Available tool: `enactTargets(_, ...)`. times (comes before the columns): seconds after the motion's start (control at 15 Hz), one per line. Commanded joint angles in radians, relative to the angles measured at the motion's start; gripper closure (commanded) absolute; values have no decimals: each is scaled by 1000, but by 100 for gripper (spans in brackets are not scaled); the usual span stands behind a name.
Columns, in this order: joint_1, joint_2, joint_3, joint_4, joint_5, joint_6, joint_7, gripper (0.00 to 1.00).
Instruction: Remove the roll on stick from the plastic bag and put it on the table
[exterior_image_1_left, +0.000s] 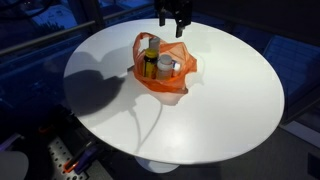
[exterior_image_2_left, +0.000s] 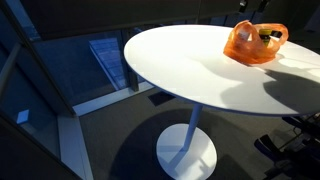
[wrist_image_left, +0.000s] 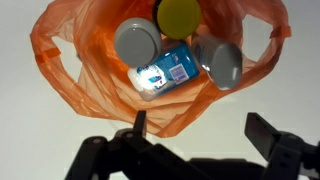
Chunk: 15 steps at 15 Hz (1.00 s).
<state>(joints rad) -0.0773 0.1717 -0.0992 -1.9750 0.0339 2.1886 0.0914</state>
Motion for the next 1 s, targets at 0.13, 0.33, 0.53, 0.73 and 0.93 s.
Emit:
enactTargets(0.13, -4, 21, 1, 4, -8, -2, 2, 0)
enactTargets(0.33, -2, 19, 4, -7, -5, -10, -2, 0)
enactTargets(0.53, 1, 12, 5, -23, -9, -14, -3, 0)
enactTargets(0.73, 4, 5, 8, -39, -11, -15, -6, 0)
enactTargets(0.93, 6, 1, 12, -51, -9, -15, -11, 0)
